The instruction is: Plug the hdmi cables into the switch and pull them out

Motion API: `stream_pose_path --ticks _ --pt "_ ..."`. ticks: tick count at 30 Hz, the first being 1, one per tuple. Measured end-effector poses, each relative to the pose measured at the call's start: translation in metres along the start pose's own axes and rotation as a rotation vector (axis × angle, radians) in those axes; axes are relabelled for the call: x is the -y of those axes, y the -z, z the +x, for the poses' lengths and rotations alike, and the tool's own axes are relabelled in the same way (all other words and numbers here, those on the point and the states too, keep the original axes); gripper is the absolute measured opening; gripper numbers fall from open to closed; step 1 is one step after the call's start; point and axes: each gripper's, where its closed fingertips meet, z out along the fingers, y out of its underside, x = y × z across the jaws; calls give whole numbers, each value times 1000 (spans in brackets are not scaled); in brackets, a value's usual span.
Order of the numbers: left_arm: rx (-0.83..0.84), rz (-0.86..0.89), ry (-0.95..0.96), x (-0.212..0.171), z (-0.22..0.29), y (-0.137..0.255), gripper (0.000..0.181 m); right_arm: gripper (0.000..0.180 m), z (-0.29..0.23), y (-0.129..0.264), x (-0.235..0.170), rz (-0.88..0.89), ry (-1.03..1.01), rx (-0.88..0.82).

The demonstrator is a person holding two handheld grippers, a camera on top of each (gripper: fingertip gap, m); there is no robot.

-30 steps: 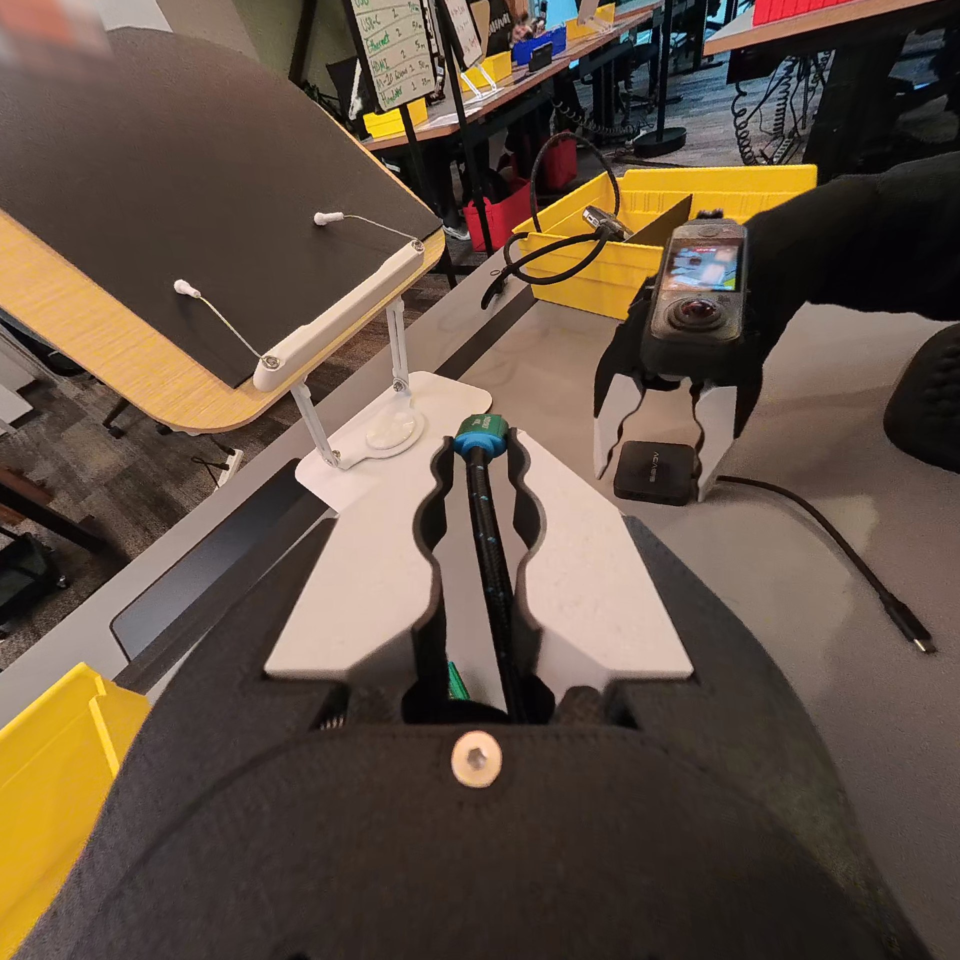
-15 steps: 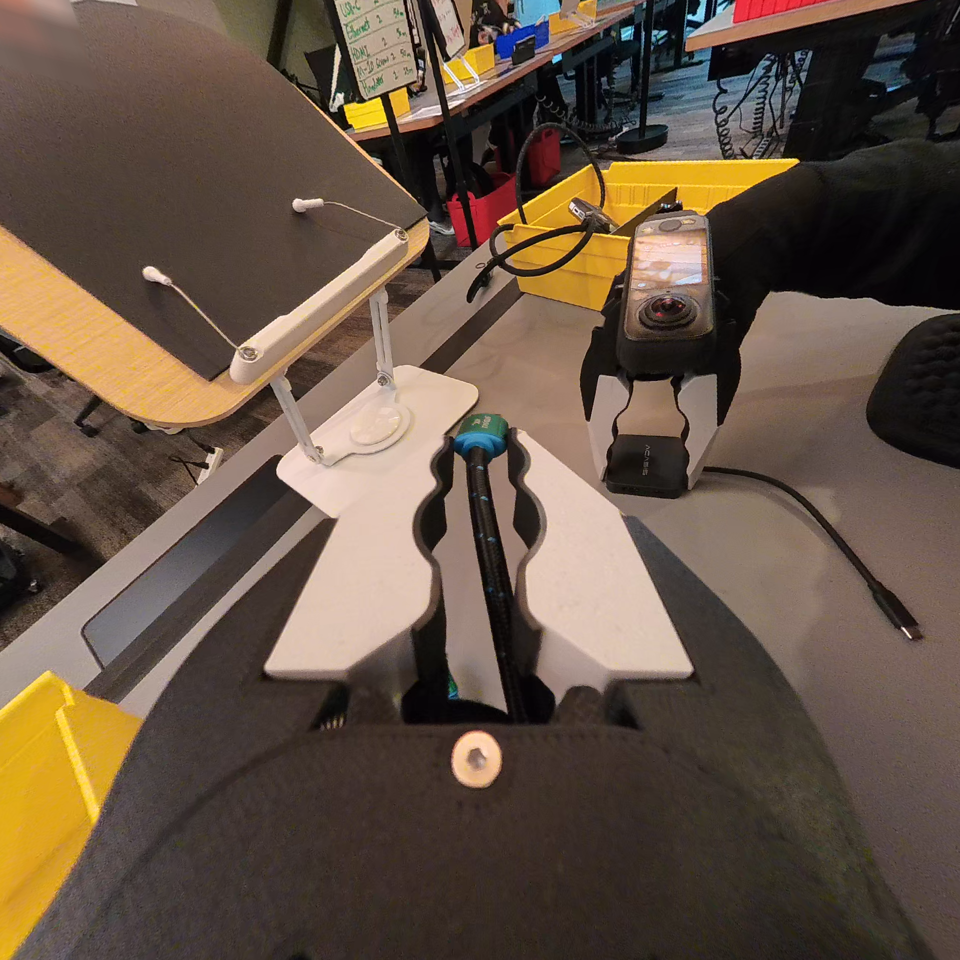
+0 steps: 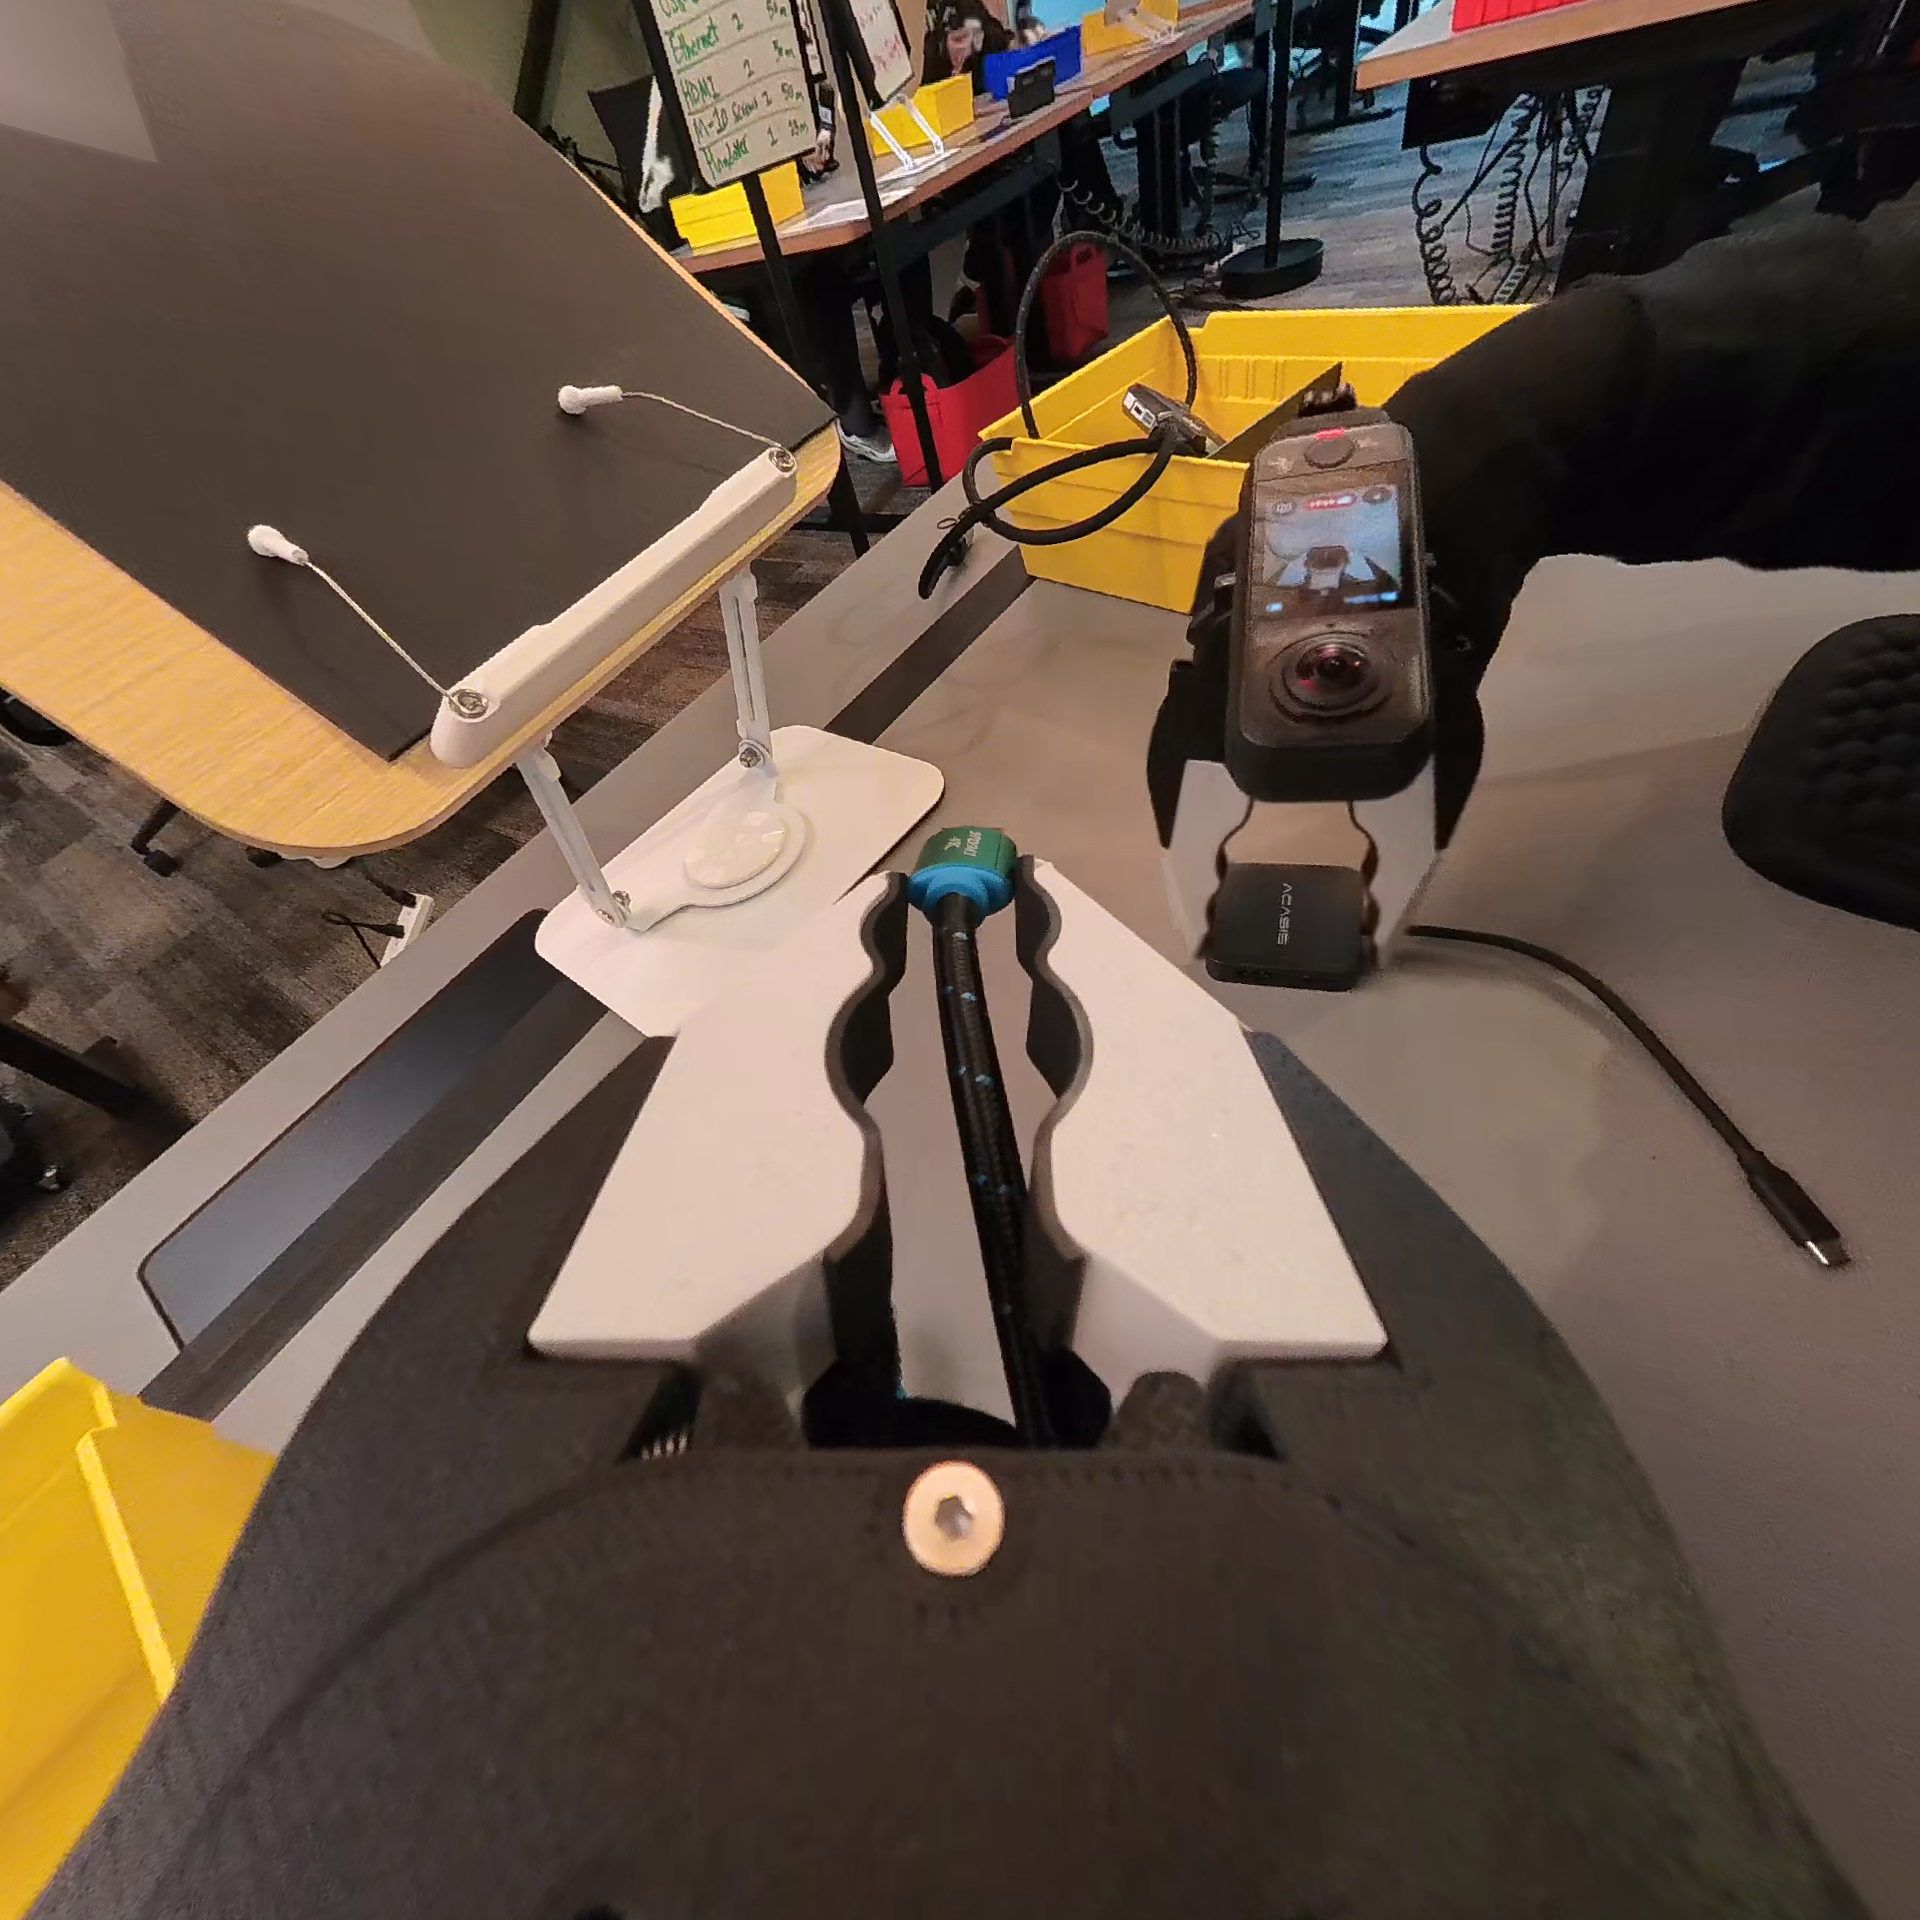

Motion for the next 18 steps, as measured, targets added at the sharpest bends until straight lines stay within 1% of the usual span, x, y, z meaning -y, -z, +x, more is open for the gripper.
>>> stream_pose_path --ticks 1,7,12,18 --pt "0 0 0 0 0 0 19 63 0 0 0 -12 1 1" --pt "-1 0 2 -1 0 0 19 63 -1 0 -1 -15 32 -8" --pt "-7 -2 6 -2 1 -1 18 63 5 6 2 85 25 -27" --pt "-20 -4 6 -3 5 -4 19 62 17 36 21 227 12 -58"
